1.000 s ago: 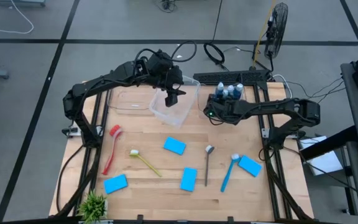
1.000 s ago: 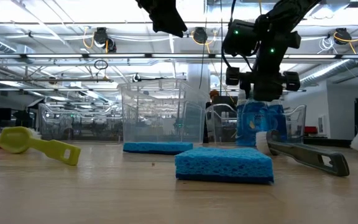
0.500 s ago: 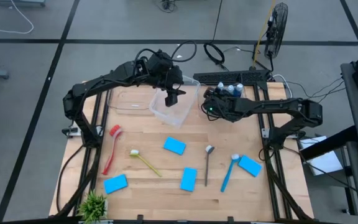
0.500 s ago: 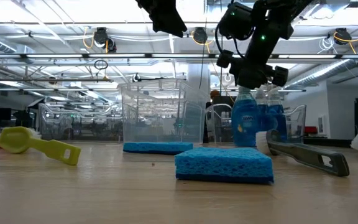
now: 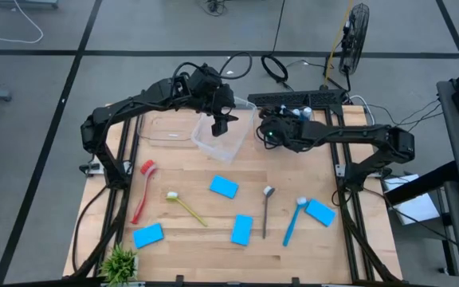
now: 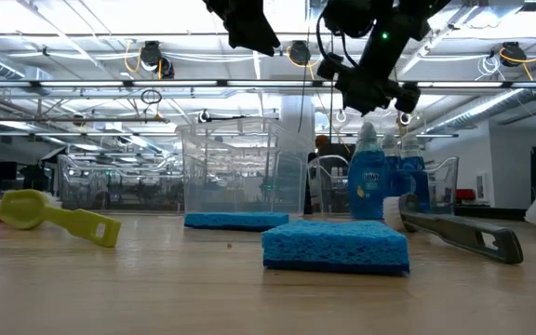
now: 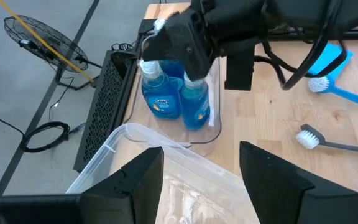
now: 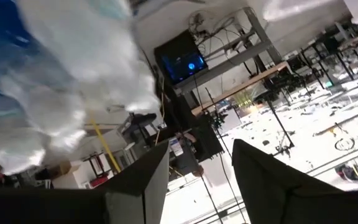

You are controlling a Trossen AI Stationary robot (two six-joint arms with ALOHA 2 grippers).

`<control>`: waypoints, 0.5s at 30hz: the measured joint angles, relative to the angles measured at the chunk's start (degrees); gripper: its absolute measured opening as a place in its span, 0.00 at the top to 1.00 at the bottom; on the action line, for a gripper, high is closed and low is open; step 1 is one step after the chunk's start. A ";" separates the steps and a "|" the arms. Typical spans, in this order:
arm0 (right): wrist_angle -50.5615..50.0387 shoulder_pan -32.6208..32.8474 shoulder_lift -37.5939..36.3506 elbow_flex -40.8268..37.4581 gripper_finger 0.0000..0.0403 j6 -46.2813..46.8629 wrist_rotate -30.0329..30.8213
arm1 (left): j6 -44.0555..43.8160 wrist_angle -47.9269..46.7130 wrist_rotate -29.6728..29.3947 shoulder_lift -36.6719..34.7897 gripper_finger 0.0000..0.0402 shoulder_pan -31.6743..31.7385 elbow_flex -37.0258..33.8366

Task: Pick & Place Kitchen Sink Supplies
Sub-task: Put the blue sponge into the left transparent bin

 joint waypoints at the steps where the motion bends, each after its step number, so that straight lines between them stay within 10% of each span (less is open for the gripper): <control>1: 0.09 0.00 0.00 0.62 0.59 -0.01 0.11 | 0.00 -0.02 0.00 0.00 0.47 0.00 0.00; 15: 9.43 4.32 -6.39 11.68 0.59 4.70 10.02 | -1.14 -3.50 0.04 0.00 0.47 0.00 0.00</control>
